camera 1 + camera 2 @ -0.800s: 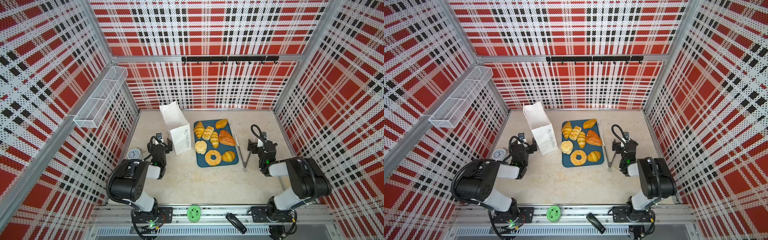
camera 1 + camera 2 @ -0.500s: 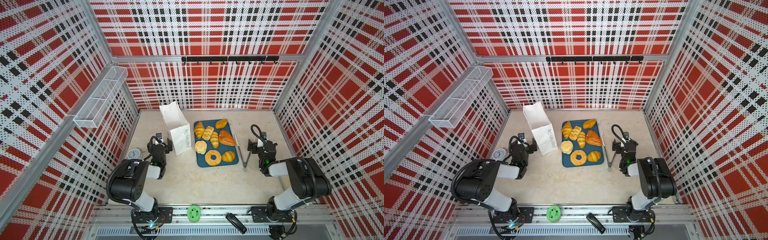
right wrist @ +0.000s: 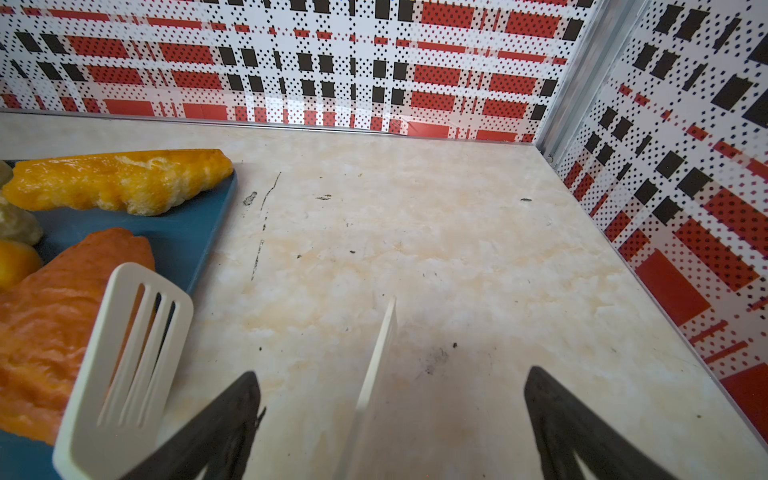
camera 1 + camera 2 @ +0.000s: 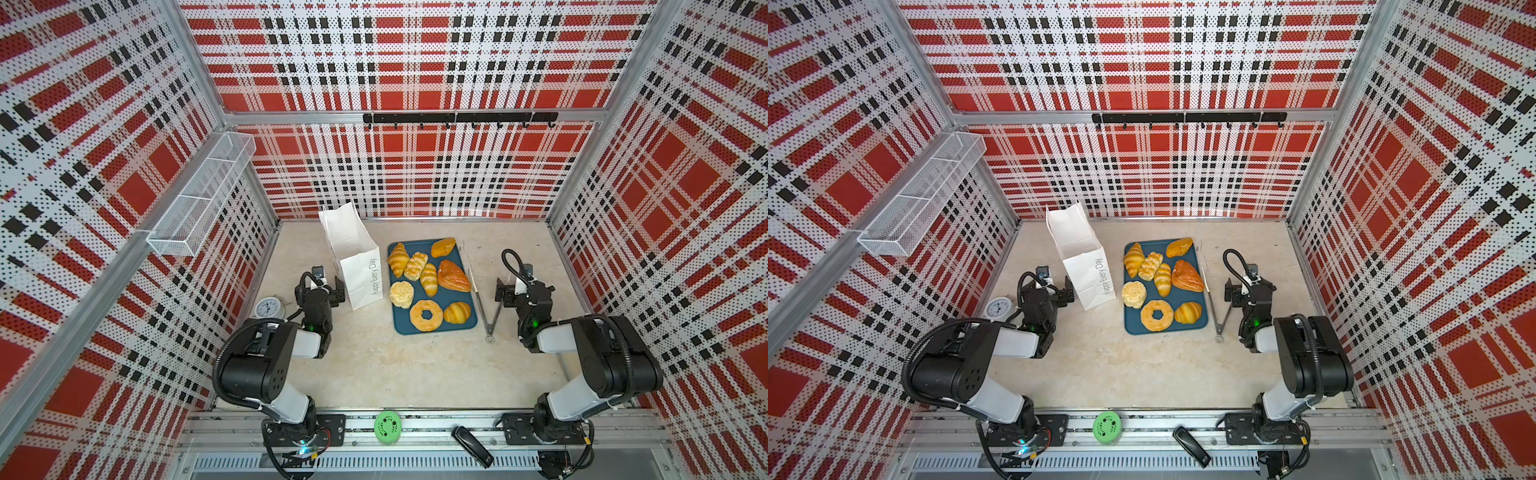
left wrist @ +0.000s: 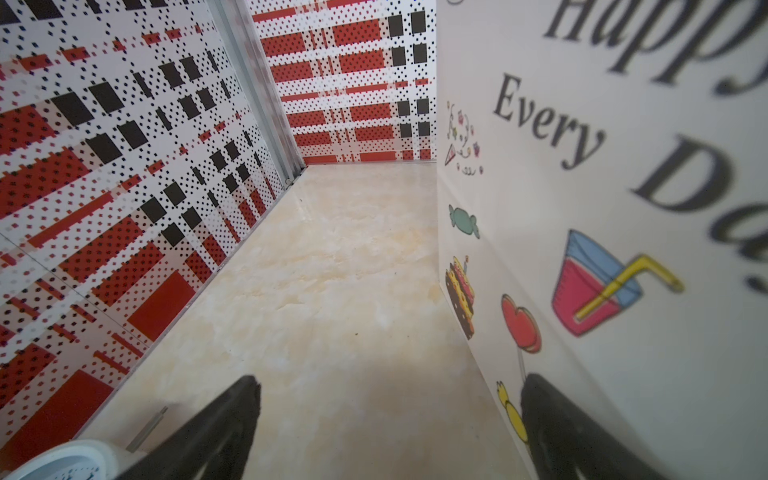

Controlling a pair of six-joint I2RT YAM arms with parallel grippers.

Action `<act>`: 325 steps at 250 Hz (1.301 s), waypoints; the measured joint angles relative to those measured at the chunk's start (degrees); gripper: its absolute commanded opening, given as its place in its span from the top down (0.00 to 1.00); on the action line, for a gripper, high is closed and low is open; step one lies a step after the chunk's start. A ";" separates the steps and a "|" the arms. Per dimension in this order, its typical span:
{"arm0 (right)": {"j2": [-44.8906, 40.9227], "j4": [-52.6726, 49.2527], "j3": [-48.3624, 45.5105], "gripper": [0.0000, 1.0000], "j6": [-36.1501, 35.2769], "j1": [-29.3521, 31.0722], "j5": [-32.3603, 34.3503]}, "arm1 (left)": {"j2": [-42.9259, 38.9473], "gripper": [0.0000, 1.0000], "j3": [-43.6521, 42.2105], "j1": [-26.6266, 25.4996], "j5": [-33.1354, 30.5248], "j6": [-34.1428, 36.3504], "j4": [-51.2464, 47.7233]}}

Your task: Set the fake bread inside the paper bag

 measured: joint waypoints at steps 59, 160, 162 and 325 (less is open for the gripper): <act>0.00 -0.02 0.00 0.00 0.00 0.00 0.00 | 0.00 0.01 0.39 0.33 0.09 -0.61 -0.04; -3.37 -11.69 4.31 0.00 0.57 -0.48 -0.33 | -9.66 0.01 5.49 1.22 1.05 -1.88 -17.53; -3.67 -12.44 4.76 0.00 0.68 -0.48 -0.33 | -10.62 0.01 6.10 1.25 1.09 -1.97 -18.25; -8.44 -57.77 38.21 0.00 17.42 -1.01 4.20 | -28.13 0.01 44.78 0.81 1.27 -16.17 -76.43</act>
